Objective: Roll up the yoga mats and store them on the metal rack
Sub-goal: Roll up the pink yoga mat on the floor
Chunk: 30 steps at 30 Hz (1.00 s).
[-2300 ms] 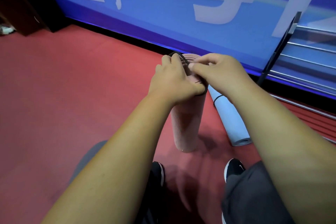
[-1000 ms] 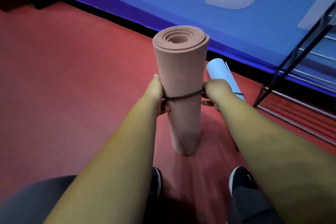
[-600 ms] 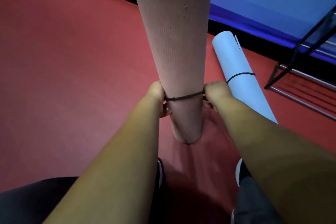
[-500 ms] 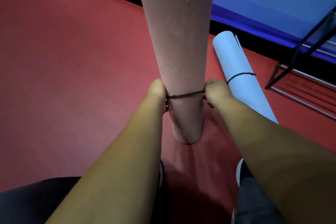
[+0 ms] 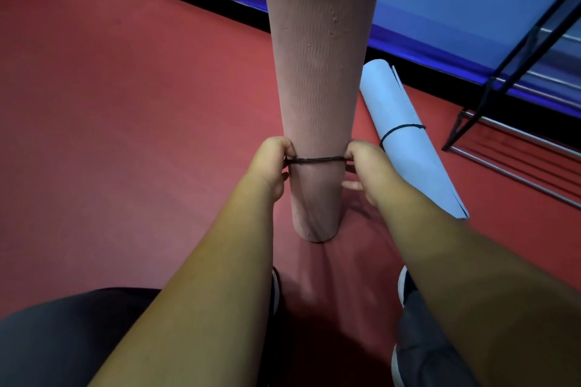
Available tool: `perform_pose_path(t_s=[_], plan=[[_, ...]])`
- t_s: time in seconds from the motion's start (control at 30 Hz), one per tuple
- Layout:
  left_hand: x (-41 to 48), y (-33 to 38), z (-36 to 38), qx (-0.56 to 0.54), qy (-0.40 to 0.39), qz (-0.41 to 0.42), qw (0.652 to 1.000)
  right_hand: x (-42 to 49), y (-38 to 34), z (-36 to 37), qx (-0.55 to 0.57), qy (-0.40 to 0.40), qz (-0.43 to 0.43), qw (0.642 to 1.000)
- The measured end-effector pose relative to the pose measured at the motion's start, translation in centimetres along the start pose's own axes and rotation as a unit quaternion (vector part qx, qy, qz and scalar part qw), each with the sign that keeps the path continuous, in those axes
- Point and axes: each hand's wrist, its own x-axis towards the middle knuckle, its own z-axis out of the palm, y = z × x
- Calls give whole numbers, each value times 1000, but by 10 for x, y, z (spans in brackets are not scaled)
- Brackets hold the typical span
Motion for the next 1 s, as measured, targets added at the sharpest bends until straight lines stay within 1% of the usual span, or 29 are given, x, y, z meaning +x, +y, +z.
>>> perform_pose_path(t_s=[0.1,0.2,0.37,0.43,0.5,0.57,0.63,0.67,0.7,0.73,0.8,0.87,0.93,1.0], plan=[[-1,-10,0,46,-27,26,998,-11,5,0,-25,-20,-32,999],[10,-27,-5,81,-1,56,995,-17,9,0,-39,-20,-43,998],[9,-26,-8,70,49,38,996,-17,5,1,-43,-20,-2,999],[1,-13,-8,64,54,43,996,-22,-9,0,-44,1,5,999],[-9,7,-5,62,56,85,993,-27,-30,-3,-31,24,-24,999],[-23,33,0,33,53,133,989,-33,-57,-9,9,47,-52,998],[-44,64,10,9,27,155,987,-38,-87,-18,26,73,-89,993],[-57,80,15,17,4,156,988,-41,-100,-23,23,75,-114,990],[-72,96,19,37,-18,153,987,-50,-114,-28,19,77,-118,990],[-87,110,23,62,-40,148,986,-70,-129,-30,13,78,-102,992],[-118,128,27,119,-84,130,981,-112,-150,-36,-1,45,-70,997],[-145,135,31,167,-111,109,974,-151,-157,-47,-60,-1,-64,996],[-161,134,35,193,-123,93,969,-182,-155,-59,-140,-38,-61,988],[-172,132,40,216,-122,92,964,-197,-146,-70,-141,-70,-44,987]])
